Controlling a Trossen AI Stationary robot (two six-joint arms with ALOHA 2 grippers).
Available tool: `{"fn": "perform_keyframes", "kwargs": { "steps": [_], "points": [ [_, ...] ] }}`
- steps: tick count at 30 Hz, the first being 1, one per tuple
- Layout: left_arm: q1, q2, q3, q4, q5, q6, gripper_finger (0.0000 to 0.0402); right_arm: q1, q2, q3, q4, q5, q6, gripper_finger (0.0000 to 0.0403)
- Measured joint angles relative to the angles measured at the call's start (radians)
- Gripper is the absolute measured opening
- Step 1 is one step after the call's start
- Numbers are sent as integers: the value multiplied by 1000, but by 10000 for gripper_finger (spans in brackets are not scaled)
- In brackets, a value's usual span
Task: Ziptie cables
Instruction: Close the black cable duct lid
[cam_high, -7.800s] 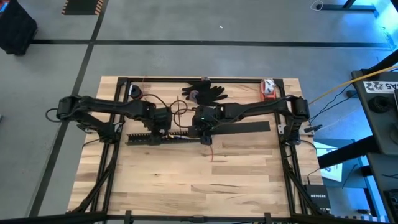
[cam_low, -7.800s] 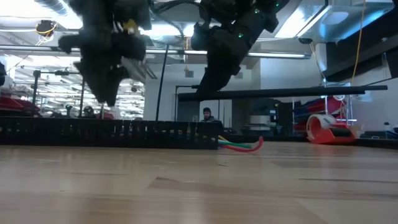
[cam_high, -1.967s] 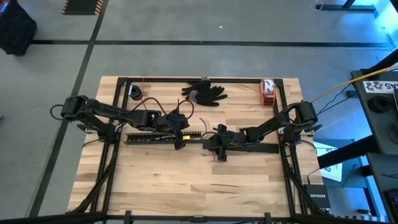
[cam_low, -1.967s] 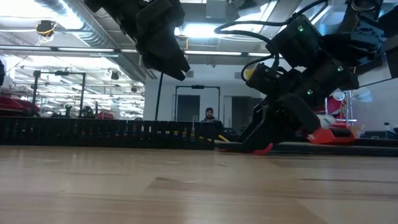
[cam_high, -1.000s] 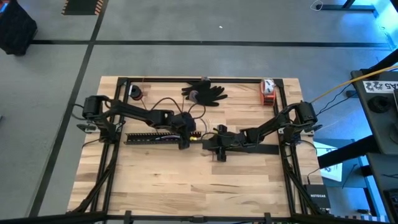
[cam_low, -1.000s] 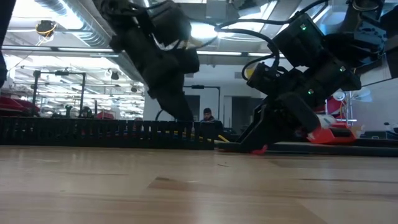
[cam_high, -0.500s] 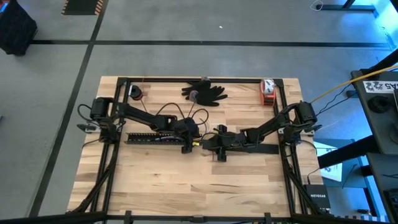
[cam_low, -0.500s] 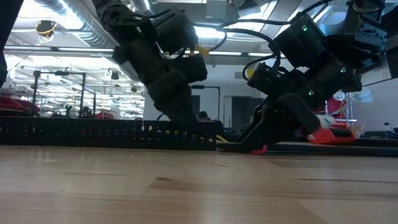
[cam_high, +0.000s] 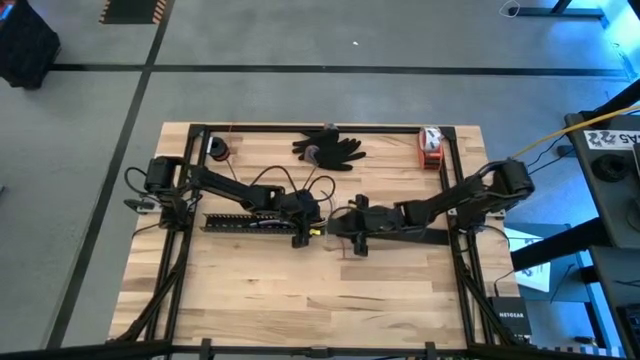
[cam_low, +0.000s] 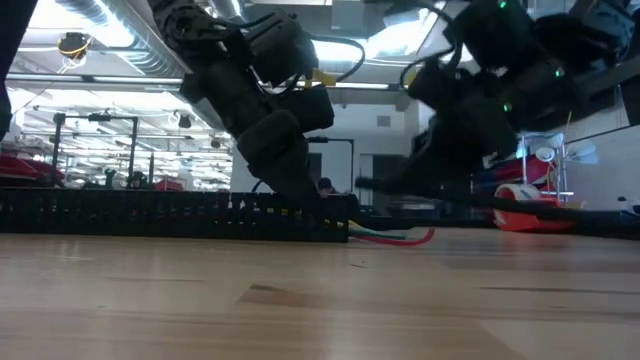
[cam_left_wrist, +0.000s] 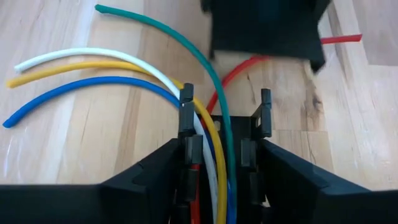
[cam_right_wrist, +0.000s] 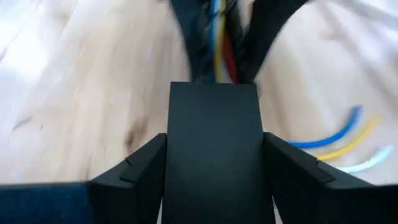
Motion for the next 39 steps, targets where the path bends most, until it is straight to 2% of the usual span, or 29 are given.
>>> {"fn": "perform_keyframes", "kwargs": {
  "steps": [4, 7, 15, 18, 28, 39],
  "points": [
    [1, 0, 0, 14, 0, 11, 202, -17, -36, 2, 2, 34, -23, 226],
    [1, 0, -2, 23, 0, 13, 202, -47, -21, 5, -2, -30, -23, 226],
    [1, 0, -2, 44, 0, 12, 203, -59, 70, 122, -80, -103, -71, 227],
    [1, 2, -2, 36, -4, 7, 203, -59, 117, 178, -175, -72, -65, 227],
    [1, 2, -5, 34, -8, 5, 204, -65, 122, 283, -356, -27, -122, 227],
    [0, 0, -5, 20, 7, 5, 204, -68, 116, 364, -434, 23, -146, 227]
  ]
}}
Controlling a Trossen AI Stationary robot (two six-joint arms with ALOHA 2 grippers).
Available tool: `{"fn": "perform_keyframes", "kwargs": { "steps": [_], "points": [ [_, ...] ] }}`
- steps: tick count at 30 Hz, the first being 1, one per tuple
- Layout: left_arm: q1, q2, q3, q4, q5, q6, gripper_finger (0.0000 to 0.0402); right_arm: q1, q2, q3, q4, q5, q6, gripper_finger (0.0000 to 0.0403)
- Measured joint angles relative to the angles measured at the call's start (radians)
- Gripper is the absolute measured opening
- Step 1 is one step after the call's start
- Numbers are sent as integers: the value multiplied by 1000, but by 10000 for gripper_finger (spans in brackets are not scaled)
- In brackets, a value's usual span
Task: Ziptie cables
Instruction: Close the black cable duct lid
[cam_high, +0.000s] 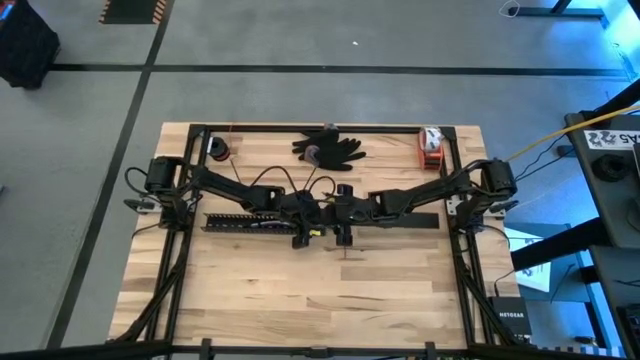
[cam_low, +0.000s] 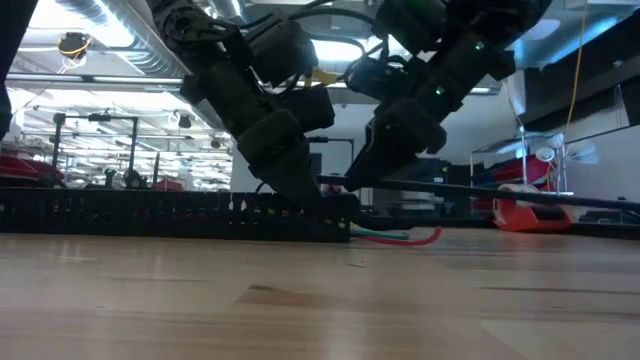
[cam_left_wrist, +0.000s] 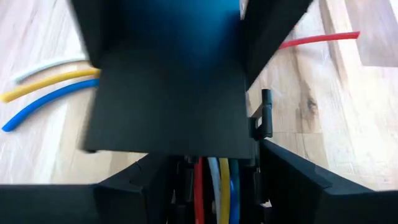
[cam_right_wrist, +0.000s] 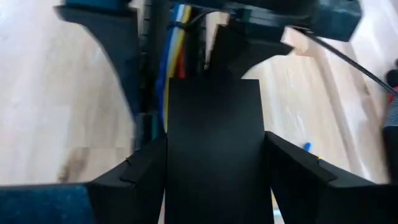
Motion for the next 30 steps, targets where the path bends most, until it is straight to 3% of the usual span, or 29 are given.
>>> {"fn": "perform_keyframes", "kwargs": {
  "steps": [7, 30],
  "points": [
    [1, 0, 0, -2, -4, -2, 204, 2, 9, -1, -27, -99, 55, 227],
    [-7, 0, -3, 7, -6, 34, 208, -5, 68, 0, 22, -131, 75, 227]
  ]
}}
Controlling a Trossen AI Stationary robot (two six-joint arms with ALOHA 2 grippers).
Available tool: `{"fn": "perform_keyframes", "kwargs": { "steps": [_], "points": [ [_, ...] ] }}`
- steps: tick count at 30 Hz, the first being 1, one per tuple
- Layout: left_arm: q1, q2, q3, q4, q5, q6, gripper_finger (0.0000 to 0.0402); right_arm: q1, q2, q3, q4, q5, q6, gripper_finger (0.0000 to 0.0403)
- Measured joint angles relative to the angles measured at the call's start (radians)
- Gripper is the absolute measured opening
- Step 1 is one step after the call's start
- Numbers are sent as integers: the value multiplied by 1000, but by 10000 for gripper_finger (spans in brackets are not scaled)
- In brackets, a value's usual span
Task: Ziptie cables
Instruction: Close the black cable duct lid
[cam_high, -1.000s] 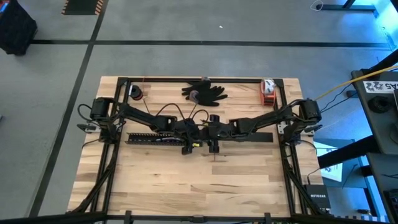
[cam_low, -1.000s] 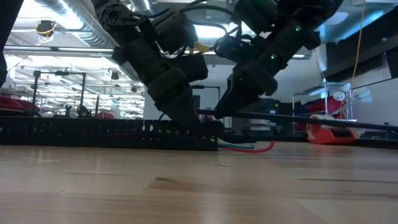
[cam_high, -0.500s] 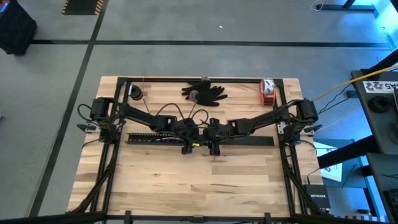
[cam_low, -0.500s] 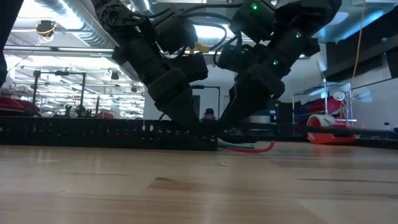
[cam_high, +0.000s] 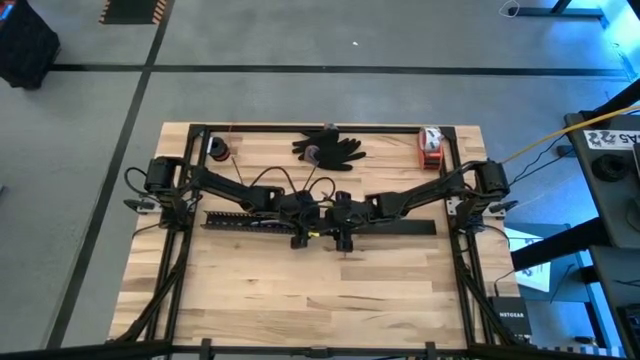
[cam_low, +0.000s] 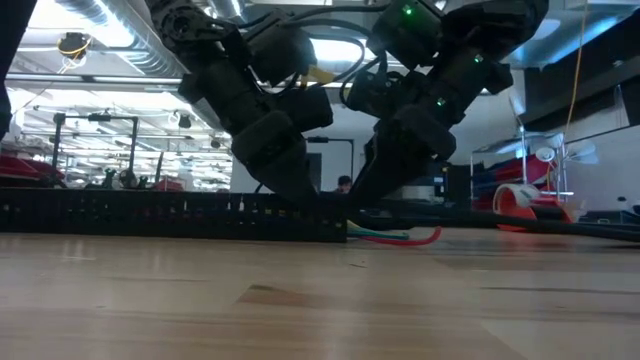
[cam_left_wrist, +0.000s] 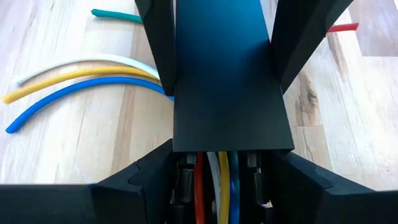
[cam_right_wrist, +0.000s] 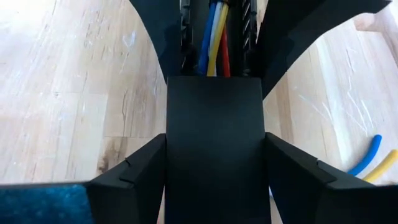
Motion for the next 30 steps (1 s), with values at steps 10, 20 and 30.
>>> {"fn": "perform_keyframes", "kwargs": {
  "steps": [10, 20, 30],
  "points": [
    [2, -34, 51, -165, -7, 22, 280, -1, 13, 5, 19, 9, 37, 227],
    [0, -158, 64, -194, -4, -18, 288, 0, 13, 4, 12, 39, 62, 227],
    [9, -71, 64, -140, -56, -49, 288, 0, 13, 3, 17, 61, 66, 227]
  ]
}}
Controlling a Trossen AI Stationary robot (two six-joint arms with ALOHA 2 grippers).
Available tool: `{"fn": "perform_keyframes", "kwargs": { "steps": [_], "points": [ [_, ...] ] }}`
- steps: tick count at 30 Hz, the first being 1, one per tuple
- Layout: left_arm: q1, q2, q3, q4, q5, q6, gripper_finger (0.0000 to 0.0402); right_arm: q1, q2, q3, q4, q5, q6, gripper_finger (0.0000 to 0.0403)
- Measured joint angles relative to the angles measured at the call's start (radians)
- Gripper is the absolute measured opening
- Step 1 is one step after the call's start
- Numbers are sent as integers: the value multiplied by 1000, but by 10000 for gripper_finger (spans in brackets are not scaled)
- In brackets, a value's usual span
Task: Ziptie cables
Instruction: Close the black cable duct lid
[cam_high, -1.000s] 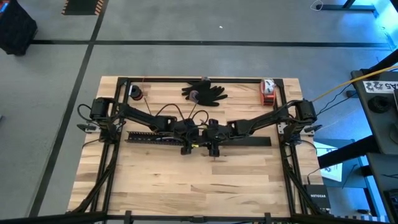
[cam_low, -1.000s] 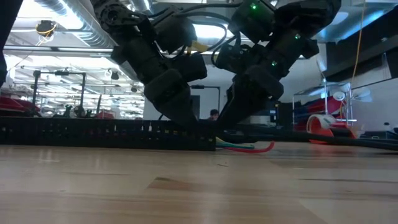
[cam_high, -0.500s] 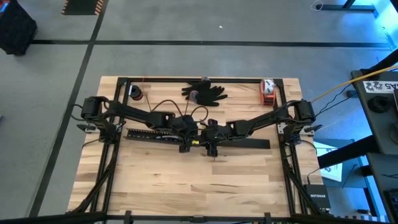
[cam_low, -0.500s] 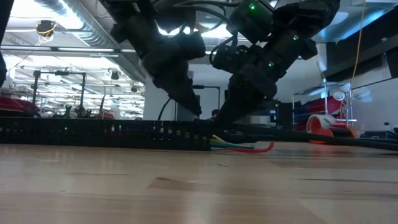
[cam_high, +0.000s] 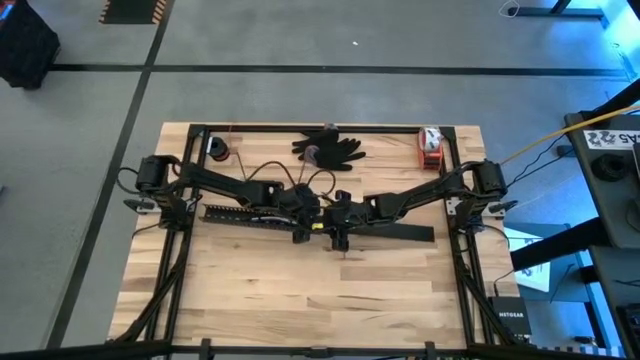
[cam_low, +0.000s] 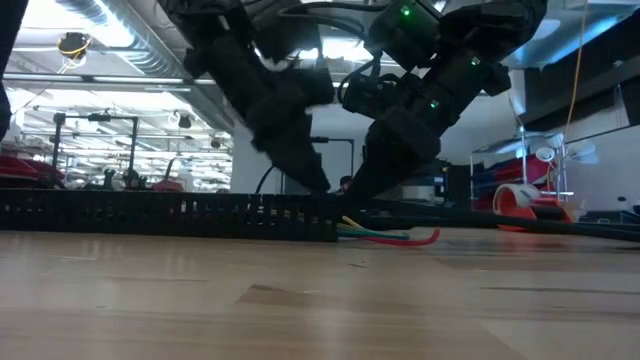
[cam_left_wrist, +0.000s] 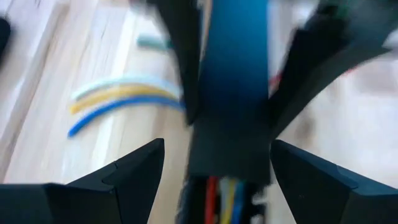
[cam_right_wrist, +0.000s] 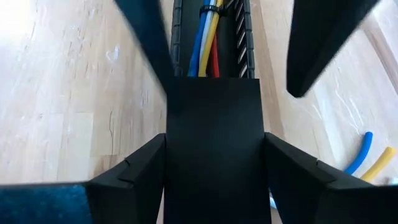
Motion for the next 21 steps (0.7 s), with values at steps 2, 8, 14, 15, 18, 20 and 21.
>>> {"fn": "perform_keyframes", "kwargs": {
  "steps": [2, 8, 14, 15, 18, 20, 21],
  "points": [
    [1, 13, 4, -36, -54, -4, 288, 0, 0, -1, 5, 7, -2, 227],
    [24, 12, 7, -132, -85, -38, 288, -1, 6, 19, 21, 7, 0, 227],
    [24, 5, 3, -193, -92, -37, 288, 0, 17, 60, 20, 5, -12, 227],
    [24, -6, 2, -195, -92, -37, 288, 0, 26, 65, 29, 8, -11, 227],
    [24, -39, -2, -190, -94, -27, 288, -2, 56, 81, 47, -2, -4, 227],
    [28, -57, -4, -191, -94, -9, 288, 0, 77, 102, 51, -1, -4, 227],
    [28, -66, -5, -191, -95, -4, 288, 0, 83, 114, 50, -1, -1, 227]
  ]
}}
